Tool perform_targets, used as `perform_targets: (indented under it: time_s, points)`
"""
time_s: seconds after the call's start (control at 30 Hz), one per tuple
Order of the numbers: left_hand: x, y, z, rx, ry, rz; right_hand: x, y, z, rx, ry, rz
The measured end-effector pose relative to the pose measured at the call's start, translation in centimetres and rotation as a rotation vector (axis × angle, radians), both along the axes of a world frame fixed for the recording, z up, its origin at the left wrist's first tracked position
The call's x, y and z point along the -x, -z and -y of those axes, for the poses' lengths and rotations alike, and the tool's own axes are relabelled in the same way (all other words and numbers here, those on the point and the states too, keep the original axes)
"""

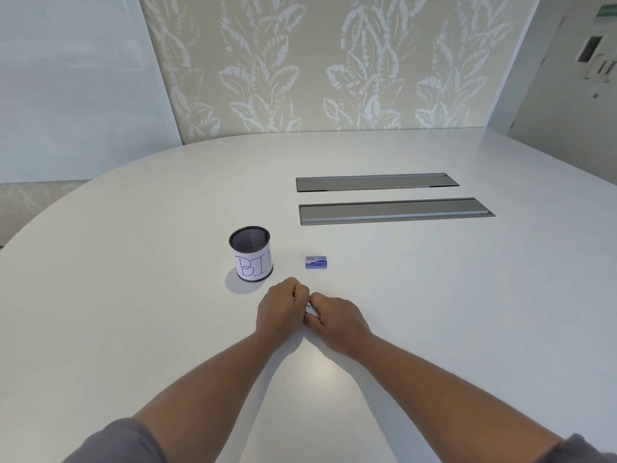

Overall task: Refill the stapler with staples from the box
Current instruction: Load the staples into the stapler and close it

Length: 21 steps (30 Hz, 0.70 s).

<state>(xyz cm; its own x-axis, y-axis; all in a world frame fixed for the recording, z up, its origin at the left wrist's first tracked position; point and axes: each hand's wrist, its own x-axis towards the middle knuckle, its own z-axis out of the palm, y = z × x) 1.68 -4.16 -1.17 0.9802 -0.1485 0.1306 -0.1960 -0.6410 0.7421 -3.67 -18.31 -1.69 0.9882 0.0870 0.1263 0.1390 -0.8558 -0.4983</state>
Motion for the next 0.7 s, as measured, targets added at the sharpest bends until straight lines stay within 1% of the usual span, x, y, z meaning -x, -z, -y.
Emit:
perform_targets:
  time_s: [0.3, 0.5, 0.6, 0.7]
  points:
    - [0.04, -0.04, 0.03, 0.006, 0.0, 0.013, 0.03, 0.08, 0.0, -0.01, -0.007, 0.013]
    - [0.02, 0.13, -0.11, 0.087, -0.03, 0.037, -0.16, -0.02, -0.02, -0.108, 0.05, 0.029]
    - [0.02, 0.34, -0.31, 0.088, -0.026, 0.036, -0.12, -0.05, 0.11, -0.181, 0.061, 0.075]
    - [-0.03, 0.45, -0.41, 0.129, -0.011, 0.034, -0.14, 0.06, 0.2, -0.194, 0.052, 0.158]
